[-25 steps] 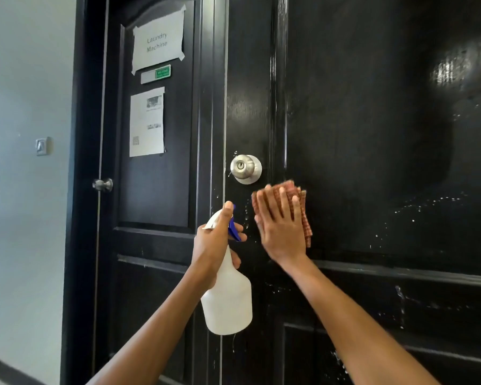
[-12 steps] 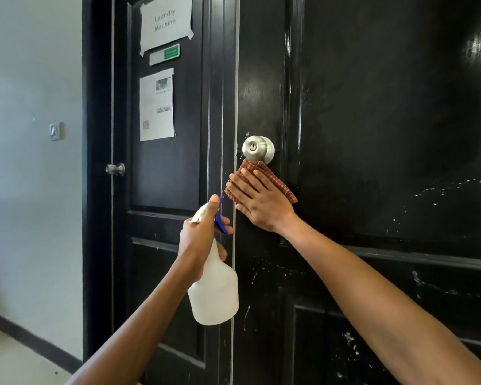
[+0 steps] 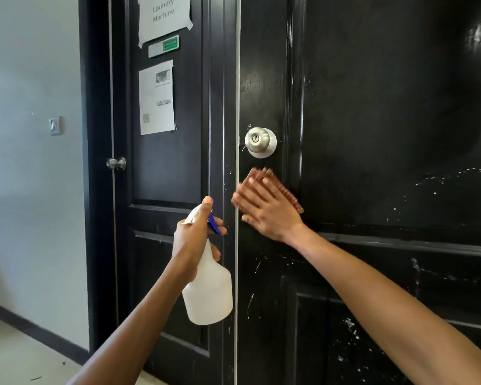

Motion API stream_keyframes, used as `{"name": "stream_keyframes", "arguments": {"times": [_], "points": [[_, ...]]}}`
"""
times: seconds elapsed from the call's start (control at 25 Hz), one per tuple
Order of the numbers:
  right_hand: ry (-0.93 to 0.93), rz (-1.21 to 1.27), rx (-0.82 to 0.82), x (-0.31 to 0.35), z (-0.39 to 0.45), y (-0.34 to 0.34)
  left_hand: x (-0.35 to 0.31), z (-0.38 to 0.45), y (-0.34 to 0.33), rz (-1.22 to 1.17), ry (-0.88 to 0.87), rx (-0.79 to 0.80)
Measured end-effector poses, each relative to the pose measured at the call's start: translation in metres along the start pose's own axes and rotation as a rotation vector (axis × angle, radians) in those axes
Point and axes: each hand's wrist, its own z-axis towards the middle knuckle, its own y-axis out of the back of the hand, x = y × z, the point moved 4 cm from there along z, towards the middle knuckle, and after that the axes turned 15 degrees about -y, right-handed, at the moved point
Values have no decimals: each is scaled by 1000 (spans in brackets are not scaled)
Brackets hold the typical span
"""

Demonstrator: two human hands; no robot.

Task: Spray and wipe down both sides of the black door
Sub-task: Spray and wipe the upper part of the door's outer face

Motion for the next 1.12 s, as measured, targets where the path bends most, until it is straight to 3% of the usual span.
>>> {"name": "stream_keyframes", "arguments": {"times": [0.2, 0.28, 0.44, 0.56, 0.64, 0.8, 1.0, 1.12], "points": [[532, -129, 180, 33, -115, -48, 4, -12, -8, 17, 14, 32], [477, -136, 144, 10, -112, -33, 3, -16, -14, 15, 4, 70], [88, -118, 27, -41, -47, 7, 6, -19, -26, -26, 15, 85], [-115, -74, -16, -36, 8, 26, 8, -18, -36, -24, 30, 96], [-90, -85, 2, -19, 30, 22, 7, -13, -40, -28, 20, 96], [137, -157, 120, 10, 51, 11, 5, -7, -36, -23, 16, 44], [147, -141, 121, 0, 43, 16, 6, -13, -32, -5, 46, 24], [0, -89, 39, -41, 18, 32, 1, -16, -44, -46, 57, 78]]}}
